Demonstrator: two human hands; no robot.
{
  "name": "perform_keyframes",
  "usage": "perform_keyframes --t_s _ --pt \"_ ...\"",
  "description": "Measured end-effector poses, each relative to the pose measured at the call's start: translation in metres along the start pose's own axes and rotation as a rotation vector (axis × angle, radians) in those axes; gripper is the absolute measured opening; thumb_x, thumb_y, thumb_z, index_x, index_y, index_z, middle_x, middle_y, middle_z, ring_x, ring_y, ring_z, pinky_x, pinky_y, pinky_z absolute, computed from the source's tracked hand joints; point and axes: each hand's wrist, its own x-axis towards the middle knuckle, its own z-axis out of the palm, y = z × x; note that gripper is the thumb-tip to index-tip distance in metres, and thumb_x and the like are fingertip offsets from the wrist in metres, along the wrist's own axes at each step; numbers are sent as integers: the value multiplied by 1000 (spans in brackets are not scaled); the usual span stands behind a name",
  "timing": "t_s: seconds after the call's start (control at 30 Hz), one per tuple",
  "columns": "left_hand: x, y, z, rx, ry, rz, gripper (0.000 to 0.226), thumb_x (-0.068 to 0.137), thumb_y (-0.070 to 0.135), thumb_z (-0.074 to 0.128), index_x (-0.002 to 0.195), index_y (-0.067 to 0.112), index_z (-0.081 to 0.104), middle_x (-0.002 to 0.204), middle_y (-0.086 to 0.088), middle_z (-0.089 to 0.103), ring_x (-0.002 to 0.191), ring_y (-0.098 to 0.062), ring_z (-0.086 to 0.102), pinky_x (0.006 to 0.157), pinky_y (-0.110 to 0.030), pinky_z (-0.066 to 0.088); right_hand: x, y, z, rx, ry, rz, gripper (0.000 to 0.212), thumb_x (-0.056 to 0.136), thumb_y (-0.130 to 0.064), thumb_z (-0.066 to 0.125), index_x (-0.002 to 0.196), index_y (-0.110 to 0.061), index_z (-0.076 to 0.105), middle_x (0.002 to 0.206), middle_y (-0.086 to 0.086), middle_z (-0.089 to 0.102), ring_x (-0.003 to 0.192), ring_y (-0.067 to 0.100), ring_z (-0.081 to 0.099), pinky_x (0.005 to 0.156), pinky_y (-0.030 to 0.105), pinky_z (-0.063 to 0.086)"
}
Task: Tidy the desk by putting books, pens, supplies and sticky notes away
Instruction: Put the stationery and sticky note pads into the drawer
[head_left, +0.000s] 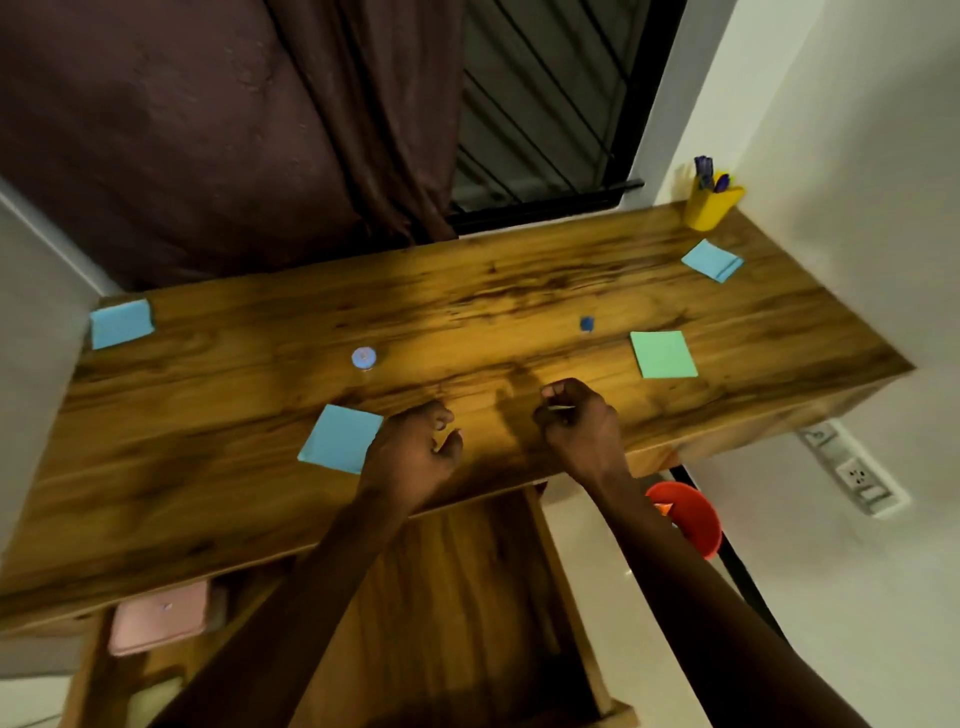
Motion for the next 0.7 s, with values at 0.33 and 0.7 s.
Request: perform_keyframes --t_s 0.33,0.7 --pt "55 25 50 53 34 -35 28 91 42 68 114 26 68 108 6 73 91 -15 67 85 -28 47 158 50 -32 -190 -11 92 57 80 -31 80 129 -13 58 124 12 63 111 28 63 88 27 48" --pt "69 -3 41 24 66 -91 26 89 37 70 112 25 68 111 3 73 102 -18 69 92 -42 57 224 85 -20 -447 -30 64 42 84 -51 49 104 -18 65 105 11 70 98 37 69 83 44 60"
